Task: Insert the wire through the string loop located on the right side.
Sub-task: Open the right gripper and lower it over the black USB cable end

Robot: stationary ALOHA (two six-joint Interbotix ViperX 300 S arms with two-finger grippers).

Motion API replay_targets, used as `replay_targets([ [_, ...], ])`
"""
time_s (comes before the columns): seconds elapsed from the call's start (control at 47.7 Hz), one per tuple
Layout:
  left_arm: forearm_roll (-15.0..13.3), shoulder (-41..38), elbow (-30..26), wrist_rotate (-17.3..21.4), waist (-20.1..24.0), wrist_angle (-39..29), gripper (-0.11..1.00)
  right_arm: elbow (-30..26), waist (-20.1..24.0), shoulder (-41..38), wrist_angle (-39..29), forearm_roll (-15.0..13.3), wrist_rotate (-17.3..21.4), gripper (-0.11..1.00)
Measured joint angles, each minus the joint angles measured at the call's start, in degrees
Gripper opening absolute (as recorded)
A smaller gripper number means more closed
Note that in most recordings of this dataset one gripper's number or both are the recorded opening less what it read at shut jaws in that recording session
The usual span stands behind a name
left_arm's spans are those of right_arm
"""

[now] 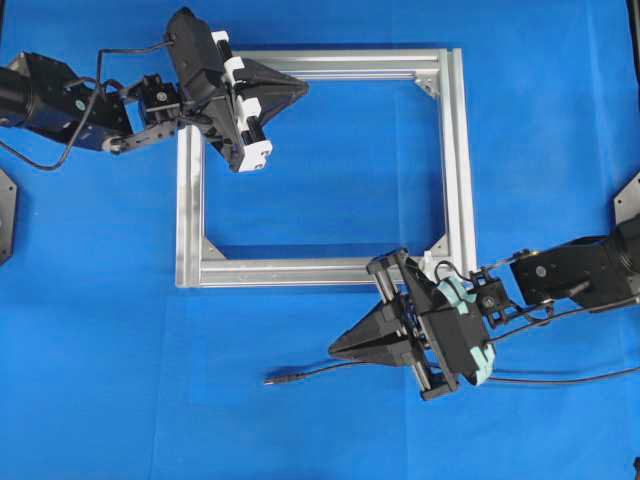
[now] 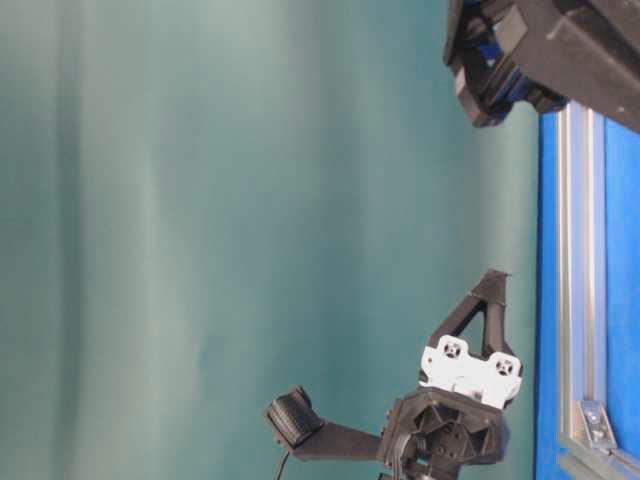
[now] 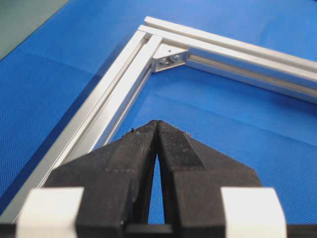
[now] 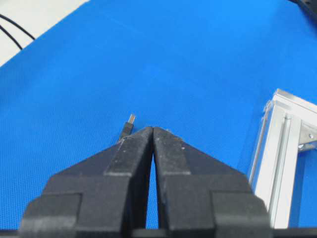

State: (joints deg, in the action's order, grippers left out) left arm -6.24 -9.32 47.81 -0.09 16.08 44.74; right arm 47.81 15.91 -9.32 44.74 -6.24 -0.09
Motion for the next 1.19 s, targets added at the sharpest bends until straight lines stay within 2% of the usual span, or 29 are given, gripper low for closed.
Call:
replay_targets([
  [0.126, 0.35, 0.26, 0.62, 0.18, 0.0, -0.26, 0.0, -0.26, 0.62, 0.44, -0.09, 0.0, 0.09, -0.06],
  [0.314, 0.62, 0.44, 0.88, 0.09, 0.18, -0.26, 0.0, -0.53, 1.05, 0.35, -0.09, 0.09, 0.53, -0.06],
  [0.545, 0.62, 0.35, 0.97, 0.18, 0.18, -0.26, 0.0, -0.53, 1.14, 0.35, -0.09, 0.0, 2.9, -0.04],
  [0.629, 0.7, 0.35, 0.88, 0.18, 0.26, -0.26, 0.0, -0.53, 1.14, 0.35, -0.09, 0.09, 3.87, 0.05],
  [0.691, 0.62, 0.44, 0.88, 0.18, 0.18, -0.26, 0.0, -0.53, 1.14, 0.35, -0.18, 0.0, 4.75, 0.16],
  [0.901, 0.7, 0.35, 0.88, 0.18, 0.18, -0.26, 0.0, -0.7, 1.58, 0.44, -0.7, 0.44, 7.12, 0.77],
  [0.964, 0.62, 0.35, 0.88, 0.18, 0.26, -0.18, 0.0, -0.7, 1.85, 0.35, -0.79, 0.88, 7.12, 0.91],
  [1.069, 0.7, 0.44, 0.88, 0.18, 0.26, -0.26, 0.0, -0.79, 2.02, 0.35, -0.79, 1.67, 7.12, 0.85],
  [1.194, 0.7, 0.35, 0.88, 0.18, 0.18, -0.26, 0.0, -1.32, 2.11, 0.26, -1.32, 2.72, 7.12, 0.87],
])
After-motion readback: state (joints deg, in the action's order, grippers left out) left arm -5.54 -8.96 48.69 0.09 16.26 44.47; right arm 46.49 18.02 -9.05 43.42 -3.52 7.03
